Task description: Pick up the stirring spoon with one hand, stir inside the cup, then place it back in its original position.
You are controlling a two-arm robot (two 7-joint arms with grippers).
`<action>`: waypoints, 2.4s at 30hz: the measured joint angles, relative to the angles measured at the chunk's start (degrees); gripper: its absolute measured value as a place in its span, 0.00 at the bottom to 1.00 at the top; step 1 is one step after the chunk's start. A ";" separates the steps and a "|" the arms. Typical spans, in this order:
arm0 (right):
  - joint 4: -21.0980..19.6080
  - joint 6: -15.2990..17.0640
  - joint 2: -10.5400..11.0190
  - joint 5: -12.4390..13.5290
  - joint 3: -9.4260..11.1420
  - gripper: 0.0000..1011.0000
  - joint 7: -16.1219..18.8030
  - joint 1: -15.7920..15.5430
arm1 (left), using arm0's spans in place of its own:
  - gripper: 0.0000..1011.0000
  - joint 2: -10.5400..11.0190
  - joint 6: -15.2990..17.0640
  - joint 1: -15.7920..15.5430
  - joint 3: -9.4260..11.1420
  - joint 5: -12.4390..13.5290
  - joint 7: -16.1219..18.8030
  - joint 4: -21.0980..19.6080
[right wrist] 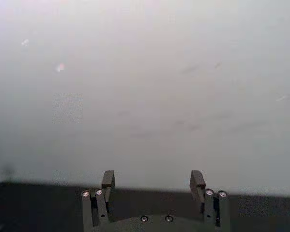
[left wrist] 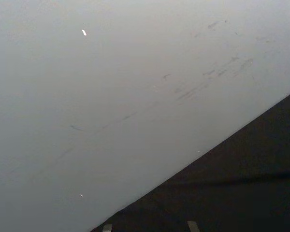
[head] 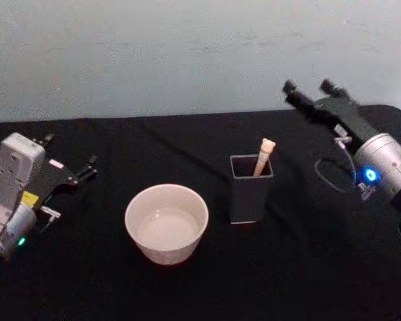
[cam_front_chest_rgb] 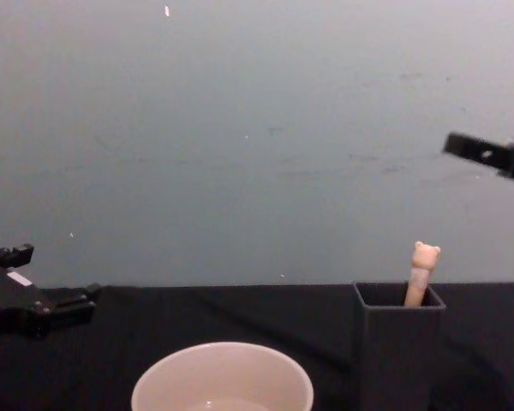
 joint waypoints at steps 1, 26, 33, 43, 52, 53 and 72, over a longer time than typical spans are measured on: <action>0.14 -0.72 -0.33 -0.72 0.35 0.99 -0.83 -0.03 | 0.99 0.00 0.00 0.00 0.00 0.01 0.00 0.00; 7.25 -2.90 0.07 -17.27 -2.13 0.99 -8.89 -6.71 | 0.99 0.00 0.00 0.00 0.00 0.00 0.00 0.00; 6.98 -2.90 0.16 -17.17 -2.12 0.99 -8.84 -6.72 | 0.99 0.00 0.00 0.00 0.00 0.00 0.00 0.00; 6.79 -2.93 0.22 -17.01 -2.09 0.99 -8.78 -6.72 | 0.99 0.00 0.00 0.00 0.00 0.01 0.00 0.00; 6.71 -2.96 0.26 -16.93 -2.08 0.99 -8.77 -6.72 | 0.99 0.00 0.00 0.00 0.00 0.00 0.00 0.00; 6.71 -2.96 0.26 -16.92 -2.08 0.99 -8.77 -6.72 | 0.99 0.00 0.00 0.00 0.00 0.00 0.00 0.00; 6.65 -2.98 0.28 -16.85 -2.08 0.99 -8.77 -6.72 | 0.99 0.00 0.00 0.00 0.00 0.00 0.00 0.00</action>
